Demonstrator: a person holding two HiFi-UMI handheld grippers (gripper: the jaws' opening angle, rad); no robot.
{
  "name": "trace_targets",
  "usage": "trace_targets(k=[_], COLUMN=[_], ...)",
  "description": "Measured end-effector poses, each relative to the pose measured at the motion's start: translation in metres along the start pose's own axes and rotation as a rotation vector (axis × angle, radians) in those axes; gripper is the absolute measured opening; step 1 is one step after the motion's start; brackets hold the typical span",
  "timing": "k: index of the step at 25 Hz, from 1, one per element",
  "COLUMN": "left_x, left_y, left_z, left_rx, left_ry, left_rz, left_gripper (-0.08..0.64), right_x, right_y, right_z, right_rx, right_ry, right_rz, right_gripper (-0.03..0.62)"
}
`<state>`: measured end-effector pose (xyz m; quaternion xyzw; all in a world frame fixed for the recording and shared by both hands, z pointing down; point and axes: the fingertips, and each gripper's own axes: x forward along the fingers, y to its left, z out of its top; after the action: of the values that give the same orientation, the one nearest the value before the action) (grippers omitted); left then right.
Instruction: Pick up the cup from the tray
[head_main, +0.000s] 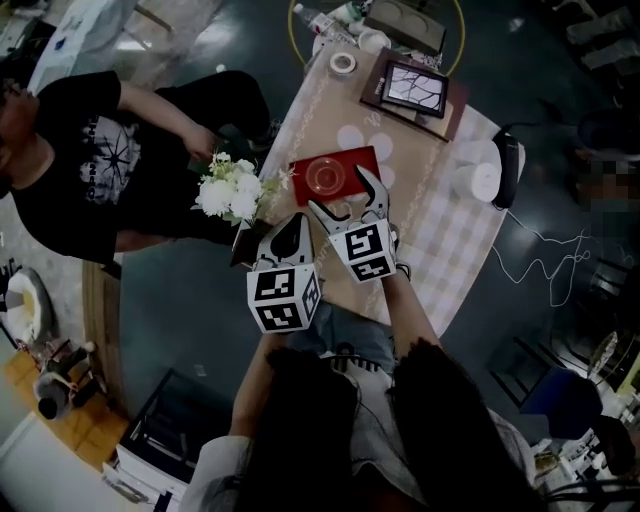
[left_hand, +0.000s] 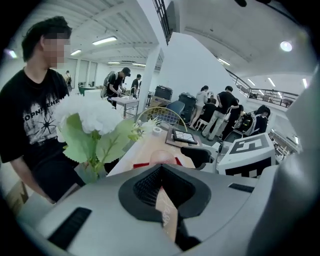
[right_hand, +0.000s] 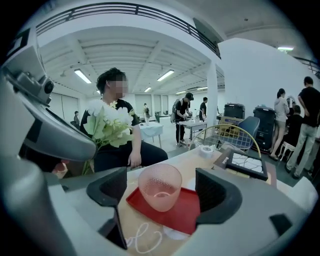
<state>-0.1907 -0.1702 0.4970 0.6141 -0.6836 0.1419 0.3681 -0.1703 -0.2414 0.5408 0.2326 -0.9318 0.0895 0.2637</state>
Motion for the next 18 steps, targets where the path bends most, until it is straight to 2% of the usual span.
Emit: trace_targets(k=[8,15,18], left_x=[0.02,0.028,0.03], left_y=[0.011,0.013,0.012], left_z=[-0.007,-0.008,-0.01], left_rx=[-0.022,-0.009,-0.011], left_ry=[0.036,0.058,0.073], left_rz=[0.026,0.015,-0.003], left_gripper=[0.006,0.006,0.006], right_x=[0.034,0.046,0.048], right_y=[0.001,0.0,0.002], right_z=[-0.019,-0.029,-0.031], right_rx=[-0.024,-0.091,-0.079], right_ry=[0.057,0.103,0.114], right_rz=[0.041,0.035,0.059], right_gripper=[0.41,0.41,0.4])
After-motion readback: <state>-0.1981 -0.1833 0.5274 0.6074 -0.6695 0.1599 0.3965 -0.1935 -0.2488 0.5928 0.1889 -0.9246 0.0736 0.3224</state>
